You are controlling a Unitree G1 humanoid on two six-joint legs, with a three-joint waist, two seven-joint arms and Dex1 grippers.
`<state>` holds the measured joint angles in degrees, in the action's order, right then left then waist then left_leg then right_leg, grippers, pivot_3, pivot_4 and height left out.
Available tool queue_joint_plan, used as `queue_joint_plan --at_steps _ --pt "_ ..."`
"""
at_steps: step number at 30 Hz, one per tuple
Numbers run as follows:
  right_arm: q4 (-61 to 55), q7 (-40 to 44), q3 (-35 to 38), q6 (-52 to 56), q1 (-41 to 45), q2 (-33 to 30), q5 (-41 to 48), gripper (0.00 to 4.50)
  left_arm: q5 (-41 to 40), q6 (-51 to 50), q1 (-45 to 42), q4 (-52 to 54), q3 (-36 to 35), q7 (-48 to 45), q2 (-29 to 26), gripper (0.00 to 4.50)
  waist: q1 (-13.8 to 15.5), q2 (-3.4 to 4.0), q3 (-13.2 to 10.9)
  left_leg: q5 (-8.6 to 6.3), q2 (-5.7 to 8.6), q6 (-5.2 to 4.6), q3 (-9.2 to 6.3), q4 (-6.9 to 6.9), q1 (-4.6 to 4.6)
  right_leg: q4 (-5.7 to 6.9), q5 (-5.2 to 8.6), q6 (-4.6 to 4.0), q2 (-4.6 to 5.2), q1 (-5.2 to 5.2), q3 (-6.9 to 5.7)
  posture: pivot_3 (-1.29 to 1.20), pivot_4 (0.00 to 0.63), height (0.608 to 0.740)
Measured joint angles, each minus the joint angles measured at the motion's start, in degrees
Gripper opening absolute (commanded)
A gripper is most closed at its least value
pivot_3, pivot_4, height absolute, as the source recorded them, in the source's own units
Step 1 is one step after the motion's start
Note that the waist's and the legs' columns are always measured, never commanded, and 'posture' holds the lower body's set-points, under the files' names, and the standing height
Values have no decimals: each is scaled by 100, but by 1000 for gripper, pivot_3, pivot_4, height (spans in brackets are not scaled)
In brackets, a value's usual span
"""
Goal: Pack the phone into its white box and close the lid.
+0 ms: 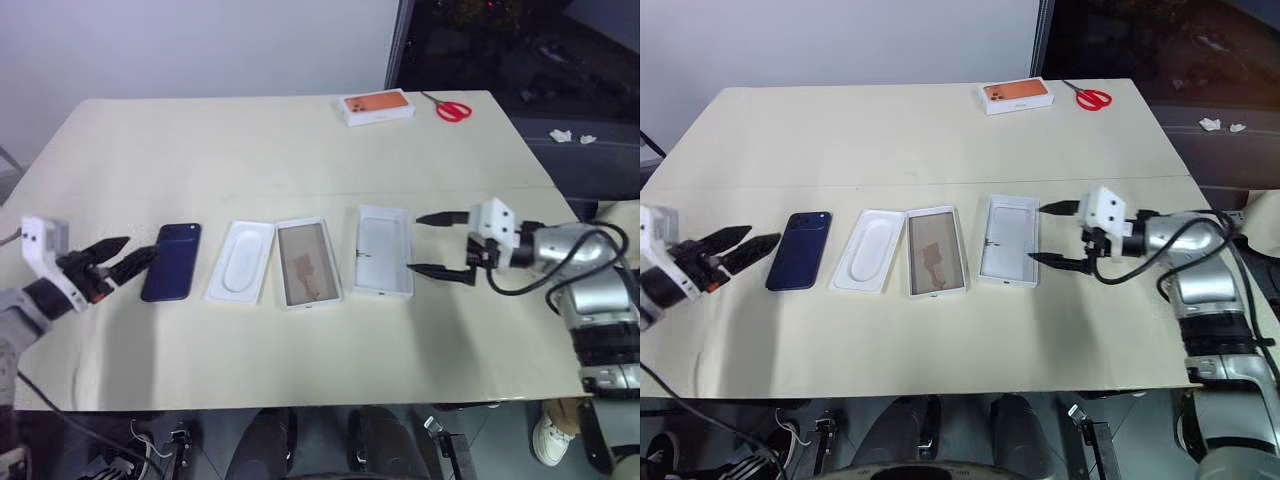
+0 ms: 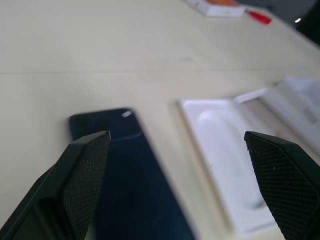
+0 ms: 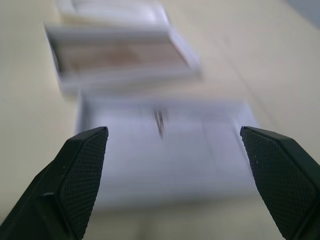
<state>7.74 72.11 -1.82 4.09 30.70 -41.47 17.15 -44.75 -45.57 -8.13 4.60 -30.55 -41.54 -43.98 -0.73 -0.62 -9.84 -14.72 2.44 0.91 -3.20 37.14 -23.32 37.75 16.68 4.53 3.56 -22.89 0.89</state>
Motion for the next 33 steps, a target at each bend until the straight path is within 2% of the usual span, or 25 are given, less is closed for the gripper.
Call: queue_joint_plan --at_steps 5,9,19,31,33 --pt "-538 -411 -409 841 285 430 -10 4428 189 -268 -397 140 584 698 379 4500 7 -2 0 2 4 3 0 1 -2 5 0 0 0 -5 1 0 150 740" --pt "-545 -556 -567 939 391 586 -102 4428 193 -811 -532 125 969 1129 705 4500 10 -3 0 2 10 3 1 4 -11 13 0 0 1 -18 5 0 150 740" --pt "-549 -594 -587 825 284 555 -134 4428 -365 -2007 -871 -32 882 1679 1211 4500 -8 -6 0 6 9 9 3 6 -13 25 0 0 -2 -29 8 0 150 740" --pt "-762 -683 -584 755 173 534 -128 4428 -476 -2179 -1372 -690 723 1837 1604 4500 10 -7 3 9 11 13 2 9 -11 26 0 0 -2 -25 7 0 150 740" --pt "-763 -706 -584 751 160 523 -129 4500 -470 -2163 -1367 -715 721 1820 1605 3957 9 -7 3 9 11 14 2 8 -10 26 0 0 -2 -25 7 0 150 740"
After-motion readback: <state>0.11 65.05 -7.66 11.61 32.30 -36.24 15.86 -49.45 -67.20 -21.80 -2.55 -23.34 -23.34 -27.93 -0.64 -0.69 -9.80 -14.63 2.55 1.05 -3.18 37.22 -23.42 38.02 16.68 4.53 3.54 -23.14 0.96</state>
